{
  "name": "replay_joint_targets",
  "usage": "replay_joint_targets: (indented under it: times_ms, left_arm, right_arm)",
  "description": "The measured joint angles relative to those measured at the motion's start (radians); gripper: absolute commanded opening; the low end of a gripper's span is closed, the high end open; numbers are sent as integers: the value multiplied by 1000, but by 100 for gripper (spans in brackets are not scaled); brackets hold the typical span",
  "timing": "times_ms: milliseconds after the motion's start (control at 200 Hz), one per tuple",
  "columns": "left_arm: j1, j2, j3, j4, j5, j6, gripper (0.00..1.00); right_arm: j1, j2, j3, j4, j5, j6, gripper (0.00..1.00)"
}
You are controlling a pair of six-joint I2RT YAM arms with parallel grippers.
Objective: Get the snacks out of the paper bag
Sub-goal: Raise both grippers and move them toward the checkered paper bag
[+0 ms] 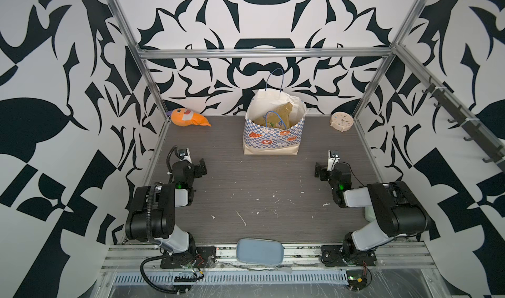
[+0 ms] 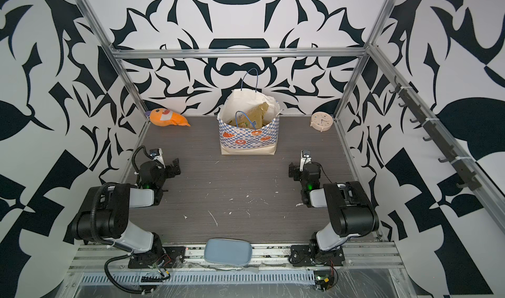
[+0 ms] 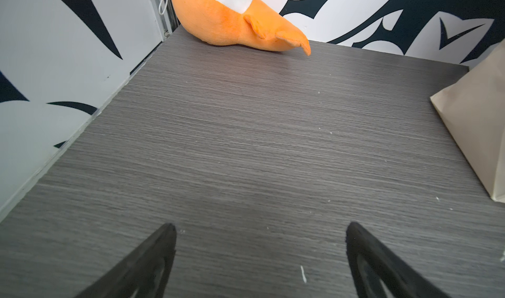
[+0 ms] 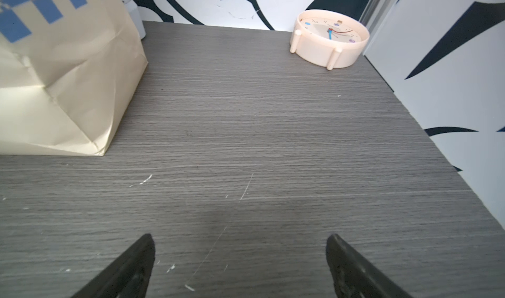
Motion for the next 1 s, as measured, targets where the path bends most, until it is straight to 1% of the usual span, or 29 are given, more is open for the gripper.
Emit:
replay_joint_targets:
  times_ms: [30,80,125,155,185,225,245,295,335,395,455,520,635,740,825,865,885,895,950,1000]
  left_arm:
    - [0,-5,0,-2,-1,0,99]
    - [-12,-50,0,-63,-13,1,99]
    - [-28,-145,2,-147,-32,2,99]
    - [-40,-218,8,-204,-40,-5,99]
    - [-49,-297,19,-254,-47,-20,100]
    - [-61,-397,53,-314,-51,-42,96]
    - [-66,-447,82,-353,-51,-58,94]
    - [-71,-523,175,-437,-50,-85,90]
    - [-74,-552,267,-506,-47,-107,90]
    - [-85,-554,418,-606,-41,-128,90]
    - [-107,-519,576,-698,-27,-146,91]
    - [-145,-457,730,-787,-10,-157,92]
    - [-196,-284,977,-917,43,-167,93]
    - [-215,-112,1123,-996,104,-182,91]
    - [-216,19,1210,-1049,138,-192,89]
    - [-213,85,1260,-1083,158,-196,86]
    - [-211,118,1286,-1098,166,-198,86]
    - [-211,135,1302,-1105,173,-198,83]
    - [-205,231,1385,-1140,203,-204,76]
    - [-199,314,1467,-1167,242,-211,68]
  right_arm:
    - [0,-17,5,-38,21,8,100]
    - [2,-88,32,-177,65,35,100]
    - [2,-162,68,-286,100,77,100]
    - [2,-217,101,-356,132,126,100]
    - [-2,-270,140,-420,150,181,93]
    - [-10,-333,188,-494,151,234,84]
    - [-13,-365,213,-528,149,243,80]
    - [-17,-429,275,-605,134,286,74]
    - [-19,-467,322,-660,126,301,73]
    - [-18,-499,406,-752,109,326,73]
    - [-17,-494,503,-837,79,338,72]
    - [-13,-452,629,-929,41,346,72]
    - [-6,-308,894,-1065,-37,359,73]
    - [-4,-135,1141,-1175,-117,362,73]
    - [-4,5,1311,-1252,-177,359,68]
    - [-4,73,1379,-1283,-201,357,66]
    - [-5,107,1408,-1299,-215,354,64]
    - [-5,122,1421,-1304,-222,355,62]
    - [-12,200,1478,-1339,-262,355,55]
    - [-22,270,1517,-1366,-303,365,53]
